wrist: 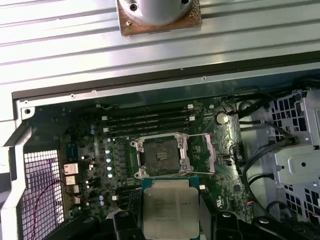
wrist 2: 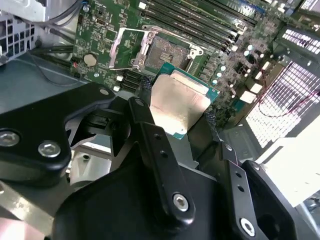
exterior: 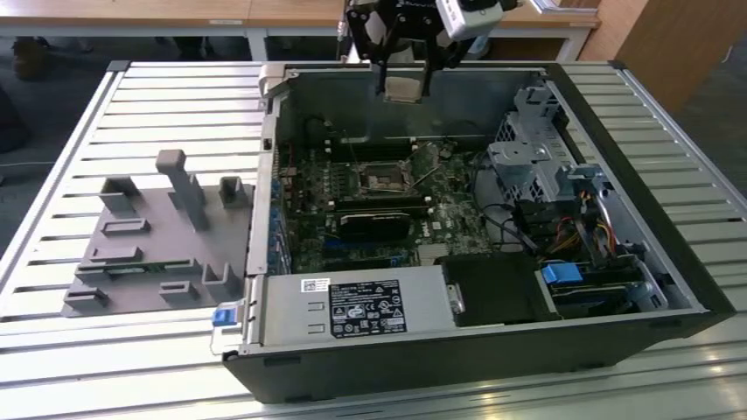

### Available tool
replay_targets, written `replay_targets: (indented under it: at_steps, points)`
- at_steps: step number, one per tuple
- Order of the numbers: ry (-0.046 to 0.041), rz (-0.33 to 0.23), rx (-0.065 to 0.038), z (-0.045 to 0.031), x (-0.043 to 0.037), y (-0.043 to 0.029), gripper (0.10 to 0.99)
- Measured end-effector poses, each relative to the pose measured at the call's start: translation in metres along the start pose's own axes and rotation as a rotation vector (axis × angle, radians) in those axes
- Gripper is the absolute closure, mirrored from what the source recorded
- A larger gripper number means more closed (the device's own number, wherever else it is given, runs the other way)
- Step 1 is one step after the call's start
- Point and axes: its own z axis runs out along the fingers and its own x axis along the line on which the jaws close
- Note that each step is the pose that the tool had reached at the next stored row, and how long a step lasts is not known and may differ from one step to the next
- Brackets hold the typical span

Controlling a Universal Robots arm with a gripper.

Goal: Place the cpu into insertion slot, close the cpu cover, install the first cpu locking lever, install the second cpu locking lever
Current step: 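Place the cpu into insertion slot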

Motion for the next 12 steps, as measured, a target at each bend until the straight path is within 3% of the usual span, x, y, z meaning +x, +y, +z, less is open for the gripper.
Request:
replay_targets:
  at_steps: [7, 12]
  points:
    - [-0.0022, 0.024, 0.0, 0.0008, 0.0067, -0.0011, 0.545]
    - [-0.0097, 0.107, -0.002, 0.0026, 0.0067, -0.0013, 0.545]
